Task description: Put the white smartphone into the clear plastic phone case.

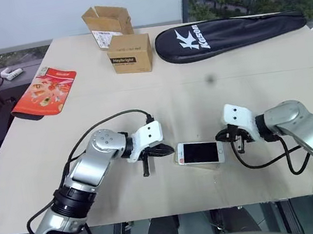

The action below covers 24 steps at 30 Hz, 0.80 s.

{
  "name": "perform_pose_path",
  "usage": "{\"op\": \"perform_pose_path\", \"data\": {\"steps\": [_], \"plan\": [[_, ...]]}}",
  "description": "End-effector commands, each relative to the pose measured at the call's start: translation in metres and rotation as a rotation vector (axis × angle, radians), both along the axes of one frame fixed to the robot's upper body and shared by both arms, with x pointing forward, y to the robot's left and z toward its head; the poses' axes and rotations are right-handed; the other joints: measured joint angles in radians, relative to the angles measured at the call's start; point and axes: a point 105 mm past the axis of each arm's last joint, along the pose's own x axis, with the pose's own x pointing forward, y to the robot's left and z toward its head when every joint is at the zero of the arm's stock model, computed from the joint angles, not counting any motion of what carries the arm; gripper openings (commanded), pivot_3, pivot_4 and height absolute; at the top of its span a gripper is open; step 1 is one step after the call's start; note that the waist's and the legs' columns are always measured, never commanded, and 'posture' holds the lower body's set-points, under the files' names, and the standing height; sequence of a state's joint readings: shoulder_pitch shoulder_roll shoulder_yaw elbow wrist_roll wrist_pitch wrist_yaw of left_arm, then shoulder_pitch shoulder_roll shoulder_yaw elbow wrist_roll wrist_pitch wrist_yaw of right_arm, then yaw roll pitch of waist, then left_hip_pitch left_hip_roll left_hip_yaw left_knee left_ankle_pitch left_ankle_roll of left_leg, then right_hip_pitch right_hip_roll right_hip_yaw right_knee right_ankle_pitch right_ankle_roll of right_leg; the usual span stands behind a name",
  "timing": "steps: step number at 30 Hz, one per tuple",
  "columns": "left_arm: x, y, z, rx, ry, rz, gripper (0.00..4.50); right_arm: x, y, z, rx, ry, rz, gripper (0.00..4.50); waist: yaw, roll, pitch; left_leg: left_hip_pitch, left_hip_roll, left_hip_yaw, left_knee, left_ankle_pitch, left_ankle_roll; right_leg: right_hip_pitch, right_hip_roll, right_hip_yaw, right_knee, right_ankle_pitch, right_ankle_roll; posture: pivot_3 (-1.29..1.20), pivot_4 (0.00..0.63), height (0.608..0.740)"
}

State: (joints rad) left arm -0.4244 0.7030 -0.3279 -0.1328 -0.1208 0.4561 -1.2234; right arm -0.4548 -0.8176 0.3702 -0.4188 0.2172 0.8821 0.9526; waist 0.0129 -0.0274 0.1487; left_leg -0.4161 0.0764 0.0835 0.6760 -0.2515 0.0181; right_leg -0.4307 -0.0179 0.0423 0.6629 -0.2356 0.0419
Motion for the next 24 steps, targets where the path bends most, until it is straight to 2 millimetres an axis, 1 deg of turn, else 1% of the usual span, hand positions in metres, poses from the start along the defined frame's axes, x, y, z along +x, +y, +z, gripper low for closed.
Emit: {"op": "perform_pose_path", "data": {"steps": [1, 4, 8, 9, 11, 12, 13, 16, 18, 20, 22, 24], "plan": [[-0.003, -0.005, 0.002, -0.008, -0.004, -0.027, 0.00, -0.002, 0.000, 0.016, 0.025, -0.038, 0.023, 0.04, 0.000, 0.000, 0.000, 0.000, 0.000, 0.000, 0.000, 0.000, 0.000, 0.000, 0.000, 0.000, 0.000, 0.000, 0.000, 0.00, 0.150, 0.732], [-0.003, -0.005, 0.002, -0.009, -0.004, -0.026, 0.00, -0.015, -0.001, 0.017, 0.030, 0.018, 0.067, 0.04, 0.001, 0.000, 0.000, 0.000, 0.000, 0.000, 0.000, 0.000, 0.000, 0.000, 0.000, 0.000, 0.000, 0.000, 0.000, 0.00, 0.150, 0.732], [-0.003, -0.005, 0.002, -0.009, -0.004, -0.025, 0.00, -0.020, -0.003, 0.019, 0.023, 0.024, 0.084, 0.04, 0.000, 0.000, 0.000, 0.000, 0.000, -0.001, 0.000, 0.000, 0.000, 0.000, 0.000, 0.000, 0.000, 0.000, 0.000, 0.00, 0.150, 0.732], [-0.003, -0.005, 0.002, -0.010, -0.004, -0.024, 0.00, -0.016, -0.002, 0.022, 0.035, -0.010, 0.075, 0.04, 0.000, 0.000, 0.000, 0.000, 0.000, 0.000, 0.000, 0.000, 0.000, 0.000, 0.000, 0.000, 0.000, 0.000, 0.000, 0.00, 0.150, 0.732], [-0.002, -0.005, 0.002, -0.010, -0.004, -0.022, 0.00, 0.004, -0.002, 0.028, 0.053, -0.105, 0.001, 0.04, -0.001, 0.000, 0.000, 0.000, 0.000, -0.001, 0.000, 0.000, 0.000, 0.000, 0.000, 0.000, 0.000, 0.000, 0.000, 0.00, 0.150, 0.732], [-0.002, -0.004, 0.002, -0.010, -0.004, -0.022, 0.00, 0.008, -0.002, 0.028, 0.050, -0.124, -0.010, 0.04, -0.003, 0.000, 0.000, 0.000, 0.000, -0.001, 0.000, 0.000, 0.000, 0.000, 0.000, 0.000, 0.000, 0.000, 0.000, 0.00, 0.150, 0.732], [-0.002, -0.004, 0.001, -0.010, -0.004, -0.021, 0.00, 0.009, -0.002, 0.027, 0.043, -0.119, -0.006, 0.04, -0.002, 0.000, 0.000, 0.000, 0.000, 0.000, 0.000, 0.000, 0.000, 0.000, 0.000, 0.000, 0.000, 0.000, 0.000, 0.00, 0.150, 0.732], [-0.002, -0.005, 0.001, -0.010, -0.004, -0.022, 0.00, 0.002, -0.001, 0.020, 0.024, -0.083, 0.022, 0.04, 0.002, 0.000, 0.000, 0.000, 0.000, 0.000, 0.000, 0.000, 0.000, 0.000, 0.000, 0.000, 0.000, 0.000, 0.000, 0.00, 0.150, 0.732], [-0.002, -0.004, 0.001, -0.009, -0.005, -0.022, 0.00, -0.014, 0.001, 0.015, 0.021, -0.006, 0.081, 0.04, 0.001, 0.000, 0.000, 0.000, 0.000, 0.000, 0.000, 0.000, 0.000, 0.000, 0.000, 0.000, 0.000, 0.000, 0.000, 0.00, 0.150, 0.732], [-0.002, -0.004, 0.001, -0.008, -0.006, -0.020, 0.00, -0.031, 0.002, 0.015, 0.029, 0.069, 0.129, 0.04, 0.001, 0.000, 0.000, 0.000, 0.000, 0.000, 0.000, 0.000, 0.000, 0.000, 0.000, 0.000, 0.000, 0.000, 0.000, 0.00, 0.150, 0.732], [-0.002, -0.004, 0.002, -0.009, -0.007, -0.017, 0.00, -0.035, 0.003, 0.017, 0.033, 0.079, 0.135, 0.04, 0.000, 0.000, 0.000, 0.000, 0.000, -0.001, 0.000, 0.000, 0.000, 0.000, 0.000, 0.000, 0.000, 0.000, 0.000, 0.00, 0.150, 0.732], [-0.001, -0.004, 0.002, -0.011, -0.007, -0.013, 0.00, -0.032, 0.002, 0.018, 0.032, 0.058, 0.119, 0.04, -0.004, 0.000, 0.000, 0.000, 0.000, -0.001, 0.000, 0.000, 0.000, 0.000, 0.000, 0.000, 0.000, 0.000, 0.000, 0.00, 0.150, 0.732]]}}
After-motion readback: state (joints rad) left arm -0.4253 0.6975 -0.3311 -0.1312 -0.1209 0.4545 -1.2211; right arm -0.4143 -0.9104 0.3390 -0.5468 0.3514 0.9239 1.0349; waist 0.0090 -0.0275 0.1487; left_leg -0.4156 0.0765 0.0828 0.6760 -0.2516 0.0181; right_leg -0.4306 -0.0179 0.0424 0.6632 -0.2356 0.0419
